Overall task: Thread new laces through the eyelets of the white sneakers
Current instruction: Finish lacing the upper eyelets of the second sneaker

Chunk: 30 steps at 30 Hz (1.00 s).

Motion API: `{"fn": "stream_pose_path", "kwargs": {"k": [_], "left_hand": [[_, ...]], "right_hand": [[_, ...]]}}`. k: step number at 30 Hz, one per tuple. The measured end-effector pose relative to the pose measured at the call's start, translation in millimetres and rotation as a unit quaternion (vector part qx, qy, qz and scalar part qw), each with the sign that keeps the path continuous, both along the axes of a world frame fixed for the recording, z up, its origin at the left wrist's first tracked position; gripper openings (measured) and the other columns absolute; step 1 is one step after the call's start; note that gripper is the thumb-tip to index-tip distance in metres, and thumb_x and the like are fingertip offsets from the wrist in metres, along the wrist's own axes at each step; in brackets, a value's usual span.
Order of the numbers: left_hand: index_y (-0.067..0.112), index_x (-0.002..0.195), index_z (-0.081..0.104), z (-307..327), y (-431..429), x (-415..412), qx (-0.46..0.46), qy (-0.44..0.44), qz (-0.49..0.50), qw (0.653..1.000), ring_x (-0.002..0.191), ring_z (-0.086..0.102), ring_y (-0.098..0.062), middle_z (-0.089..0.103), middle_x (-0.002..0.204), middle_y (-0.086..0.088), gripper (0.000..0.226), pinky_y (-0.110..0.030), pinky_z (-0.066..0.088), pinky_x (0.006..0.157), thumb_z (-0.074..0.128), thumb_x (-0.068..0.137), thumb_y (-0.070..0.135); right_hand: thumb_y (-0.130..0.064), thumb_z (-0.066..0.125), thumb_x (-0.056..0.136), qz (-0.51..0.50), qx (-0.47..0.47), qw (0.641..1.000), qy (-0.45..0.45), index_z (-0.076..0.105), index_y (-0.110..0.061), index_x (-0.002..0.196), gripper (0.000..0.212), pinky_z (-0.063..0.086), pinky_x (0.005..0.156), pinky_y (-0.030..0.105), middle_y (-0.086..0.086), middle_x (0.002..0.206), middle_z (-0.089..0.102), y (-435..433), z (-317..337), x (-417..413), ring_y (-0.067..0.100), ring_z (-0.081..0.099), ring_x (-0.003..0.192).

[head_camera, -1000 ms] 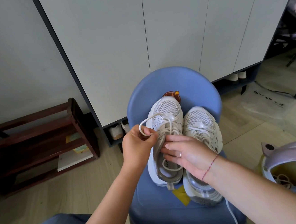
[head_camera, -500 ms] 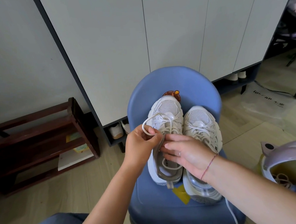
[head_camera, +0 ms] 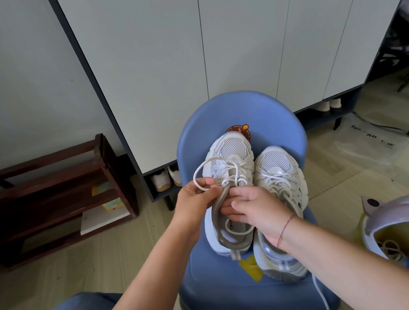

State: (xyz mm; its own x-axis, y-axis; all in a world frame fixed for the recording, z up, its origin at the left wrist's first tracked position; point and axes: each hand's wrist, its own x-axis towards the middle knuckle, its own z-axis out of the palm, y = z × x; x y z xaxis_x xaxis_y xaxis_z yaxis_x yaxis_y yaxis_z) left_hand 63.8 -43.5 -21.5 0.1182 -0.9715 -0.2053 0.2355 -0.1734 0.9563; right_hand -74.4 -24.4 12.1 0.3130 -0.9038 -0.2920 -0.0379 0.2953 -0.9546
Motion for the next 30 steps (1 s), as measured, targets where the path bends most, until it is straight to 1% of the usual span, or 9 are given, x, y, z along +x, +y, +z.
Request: {"fn": "stream_pose_path", "kwargs": {"k": [3, 6, 9, 12, 15, 18, 23, 26, 30], "left_hand": [[0.007, 0.097, 0.060, -1.7, 1.6, -1.2, -0.015, 0.000, -0.027, 1.000, 0.076, 0.066, -0.017, 0.066, 0.085, -0.010, 0.015, -0.023, 0.055, 0.075, 0.067, 0.085, 0.001], [0.007, 0.100, 0.061, -2.3, 3.0, -0.2, -0.022, 0.022, -0.054, 0.998, 0.085, 0.067, -0.017, 0.068, 0.090, -0.010, 0.026, -0.024, 0.054, 0.082, 0.074, 0.077, 0.010], [0.007, 0.101, 0.062, -3.0, 2.8, 2.8, -0.026, 0.024, -0.078, 0.996, 0.089, 0.065, -0.019, 0.065, 0.093, -0.013, 0.036, -0.025, 0.053, 0.084, 0.077, 0.069, 0.013], [0.006, 0.104, 0.063, -3.8, 2.5, 4.6, -0.030, -0.013, -0.088, 0.996, 0.089, 0.058, -0.020, 0.059, 0.092, -0.014, 0.041, -0.026, 0.051, 0.086, 0.079, 0.067, 0.012], [0.007, 0.104, 0.064, -4.1, 3.0, 4.4, -0.038, -0.055, -0.079, 0.995, 0.083, 0.054, -0.018, 0.058, 0.090, -0.013, 0.033, -0.023, 0.050, 0.081, 0.078, 0.074, 0.006], [0.009, 0.101, 0.066, -4.9, 3.9, 3.4, -0.042, -0.077, -0.063, 0.994, 0.081, 0.057, -0.017, 0.063, 0.086, -0.011, 0.028, -0.020, 0.052, 0.079, 0.077, 0.076, 0.006], [0.016, 0.098, 0.069, -6.6, 4.5, 3.4, -0.045, -0.117, -0.046, 0.991, 0.080, 0.057, -0.018, 0.062, 0.086, -0.011, 0.026, -0.035, 0.052, 0.088, 0.080, 0.075, 0.012], [0.014, 0.095, 0.070, -7.3, 3.3, 3.2, -0.045, -0.121, -0.040, 0.991, 0.077, 0.055, -0.017, 0.059, 0.081, -0.006, 0.024, -0.029, 0.053, 0.081, 0.081, 0.074, 0.012], [0.011, 0.091, 0.070, -6.6, 3.6, 0.9, -0.050, -0.143, -0.025, 0.988, 0.072, 0.054, -0.013, 0.058, 0.076, -0.001, 0.021, -0.018, 0.052, 0.071, 0.081, 0.074, 0.010]], "right_hand": [[0.004, 0.042, 0.096, -0.041, -0.012, 0.999, 0.001, 0.064, -0.009, 0.100, 0.025, 0.056, 0.065, 0.019, 0.009, 0.085, 0.069, -2.6, -5.0, -0.3, 0.012, 0.068, 0.073], [-0.001, 0.049, 0.095, -0.080, 0.006, 0.997, -0.018, 0.064, -0.007, 0.095, 0.015, 0.056, 0.057, 0.021, 0.011, 0.078, 0.070, -6.7, -10.1, 1.9, 0.015, 0.069, 0.064], [-0.004, 0.053, 0.094, -0.092, 0.017, 0.995, -0.020, 0.064, -0.010, 0.087, 0.015, 0.055, 0.054, 0.022, 0.008, 0.072, 0.070, -8.1, -11.4, 4.8, 0.014, 0.069, 0.058], [-0.003, 0.053, 0.094, -0.105, 0.019, 0.994, -0.015, 0.064, -0.014, 0.078, 0.022, 0.057, 0.054, 0.023, 0.007, 0.068, 0.069, -8.0, -11.0, 6.9, 0.013, 0.068, 0.055], [-0.001, 0.050, 0.094, -0.106, 0.022, 0.994, -0.012, 0.062, -0.013, 0.077, 0.024, 0.057, 0.054, 0.022, 0.008, 0.069, 0.068, -7.2, -8.9, 8.0, 0.012, 0.067, 0.052], [0.000, 0.048, 0.095, -0.095, 0.023, 0.995, 0.005, 0.061, -0.005, 0.081, 0.020, 0.055, 0.049, 0.021, 0.011, 0.071, 0.066, -8.3, -4.6, 5.5, 0.011, 0.065, 0.050], [0.001, 0.053, 0.093, -0.079, 0.018, 0.996, 0.040, 0.058, 0.000, 0.086, 0.009, 0.053, 0.044, 0.023, 0.012, 0.059, 0.066, -12.5, 8.6, -16.2, 0.015, 0.063, 0.045], [0.002, 0.056, 0.090, -0.065, 0.009, 0.996, 0.054, 0.060, 0.004, 0.086, 0.006, 0.051, 0.043, 0.021, 0.014, 0.059, 0.066, -16.8, 21.3, -38.6, 0.014, 0.062, 0.044], [0.006, 0.055, 0.089, -0.092, 0.030, 0.994, 0.045, 0.060, 0.009, 0.094, 0.008, 0.050, 0.041, 0.018, 0.016, 0.063, 0.066, -31.1, 36.3, -77.2, 0.011, 0.061, 0.043]]}}
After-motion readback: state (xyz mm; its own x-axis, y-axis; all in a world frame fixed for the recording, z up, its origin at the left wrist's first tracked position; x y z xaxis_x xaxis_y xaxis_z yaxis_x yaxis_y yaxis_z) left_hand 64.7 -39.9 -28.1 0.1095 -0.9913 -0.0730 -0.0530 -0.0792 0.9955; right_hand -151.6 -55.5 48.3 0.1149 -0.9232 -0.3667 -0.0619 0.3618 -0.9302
